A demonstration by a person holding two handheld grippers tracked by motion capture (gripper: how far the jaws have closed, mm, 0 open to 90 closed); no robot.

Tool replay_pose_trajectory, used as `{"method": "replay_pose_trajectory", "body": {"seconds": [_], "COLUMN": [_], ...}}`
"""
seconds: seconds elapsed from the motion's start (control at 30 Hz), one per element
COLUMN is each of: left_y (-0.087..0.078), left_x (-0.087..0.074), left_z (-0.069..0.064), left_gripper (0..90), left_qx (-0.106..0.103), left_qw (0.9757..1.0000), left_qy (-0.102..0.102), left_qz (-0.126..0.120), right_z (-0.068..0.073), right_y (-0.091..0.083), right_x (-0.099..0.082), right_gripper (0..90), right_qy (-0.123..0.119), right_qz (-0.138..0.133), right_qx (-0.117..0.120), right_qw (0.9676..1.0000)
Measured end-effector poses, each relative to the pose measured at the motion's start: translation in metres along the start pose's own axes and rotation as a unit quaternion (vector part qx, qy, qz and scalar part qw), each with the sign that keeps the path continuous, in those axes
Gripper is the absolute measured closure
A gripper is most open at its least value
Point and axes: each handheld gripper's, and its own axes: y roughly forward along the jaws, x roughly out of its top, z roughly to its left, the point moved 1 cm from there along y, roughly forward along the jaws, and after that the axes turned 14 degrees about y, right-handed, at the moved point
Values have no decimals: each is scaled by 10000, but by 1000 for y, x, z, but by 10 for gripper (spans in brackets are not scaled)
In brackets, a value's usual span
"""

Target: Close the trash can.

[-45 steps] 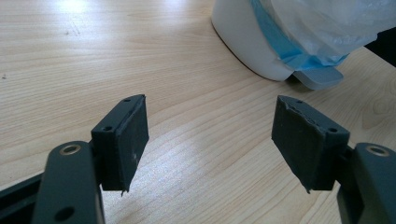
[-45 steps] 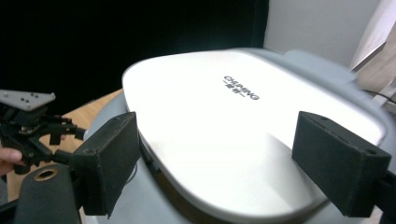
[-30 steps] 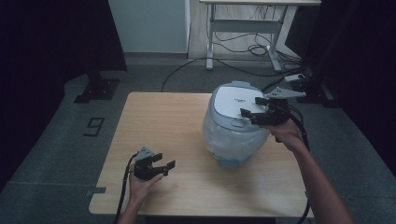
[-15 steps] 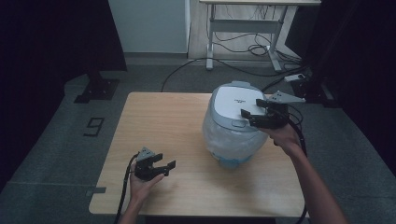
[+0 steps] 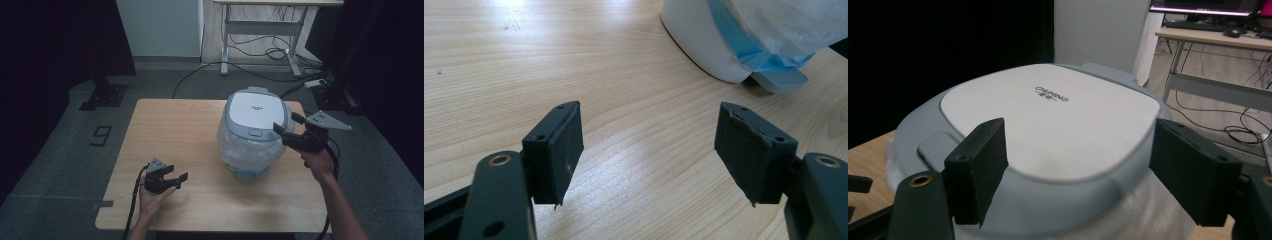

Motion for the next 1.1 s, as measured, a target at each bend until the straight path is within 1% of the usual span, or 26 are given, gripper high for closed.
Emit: {"method": "replay_pose_trajectory", "body": {"seconds": [0.1, 0.23, 0.33, 0.43, 0.47, 0.63, 0.67, 0.73, 0.87, 0.9, 0.97, 1.03, 1.1], "left_y": [1, 3, 4, 4, 4, 5, 5, 6, 7, 7, 7, 7, 7], "left_x": [-1, -2, -2, -3, -3, -4, -4, -4, -5, -5, -5, -6, -6], "left_z": [0, -1, -1, -1, -1, -1, -1, -1, -1, -1, 0, -1, 0], "left_gripper": [273, 273, 273, 273, 273, 273, 273, 273, 273, 273, 273, 273, 272], "left_qx": [-9, -14, -21, -23, -24, -26, -21, -25, -12, -6, 16, 31, 39], "left_qw": [10000, 10000, 10000, 10000, 10000, 9999, 9999, 9999, 9999, 9999, 9998, 9998, 9998], "left_qy": [-3, 1, 3, 2, 1, -12, -4, 5, 31, 39, 59, 69, 69], "left_qz": [19, 58, 72, 79, 84, 101, 111, 125, 156, 167, 192, 199, 189], "right_z": [-6, -16, -23, -29, -31, -41, -43, -46, -54, -55, -59, -62, -64], "right_y": [-15, -33, -43, -49, -52, -58, -58, -58, -56, -54, -52, -50, -49], "right_x": [-8, -24, -41, -59, -68, -103, -112, -124, -152, -158, -168, -173, -173], "right_gripper": [229, 231, 233, 234, 234, 241, 242, 243, 244, 244, 244, 245, 244], "right_qy": [47, 152, 240, 335, 392, 674, 723, 747, 827, 814, 820, 909, 921], "right_qz": [-43, -102, -111, -64, -36, 22, 74, 180, 466, 560, 721, 784, 787], "right_qx": [32, 8, -24, -54, -73, -149, -181, -257, -394, -421, -493, -531, -596], "right_qw": [10000, 9998, 9996, 9994, 9992, 9976, 9972, 9967, 9947, 9942, 9928, 9913, 9908]}}
